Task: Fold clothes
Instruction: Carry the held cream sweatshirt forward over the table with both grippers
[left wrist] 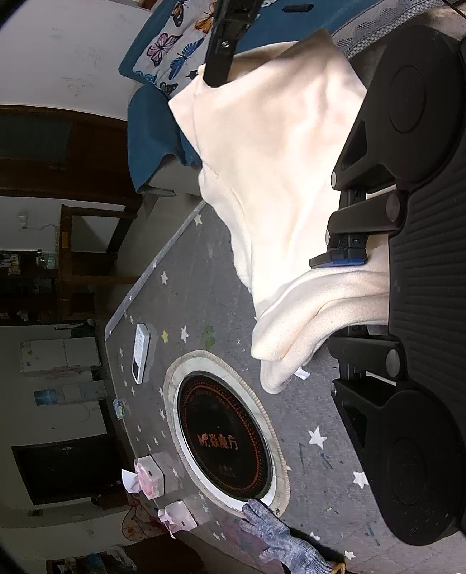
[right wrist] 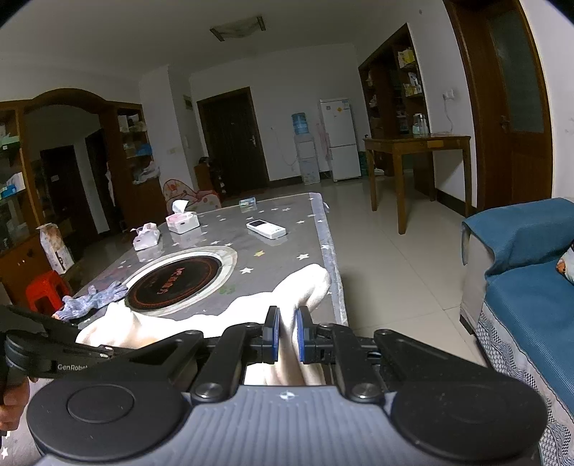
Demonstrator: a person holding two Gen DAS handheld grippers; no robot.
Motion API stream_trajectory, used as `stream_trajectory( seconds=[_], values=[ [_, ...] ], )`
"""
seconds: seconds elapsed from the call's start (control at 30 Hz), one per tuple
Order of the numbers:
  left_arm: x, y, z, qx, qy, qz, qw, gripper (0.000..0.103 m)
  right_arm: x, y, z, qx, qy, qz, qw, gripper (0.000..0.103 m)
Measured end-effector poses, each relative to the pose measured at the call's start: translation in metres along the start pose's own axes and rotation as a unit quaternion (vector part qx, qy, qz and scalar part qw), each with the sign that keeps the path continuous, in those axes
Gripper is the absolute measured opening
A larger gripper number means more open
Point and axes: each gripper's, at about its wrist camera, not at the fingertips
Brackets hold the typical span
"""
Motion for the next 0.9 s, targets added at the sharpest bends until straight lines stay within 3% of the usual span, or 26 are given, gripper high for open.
stream_trajectory(
  seconds=[0.9],
  values=[
    [-0.030,-0.019,-0.001,-0.022,0.004,-0.052,0.9984,0.023,-0.031,-0.030,0.022,-0.025,-0.020,-0.081,0.996,0.009]
  ],
)
Point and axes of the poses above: each gripper's, at about its wrist camera, not at the fingertips, and y roughly against the way its jaws point, z to its right, x to its top, and after that the axes turned 6 degrees about -y, right-handed
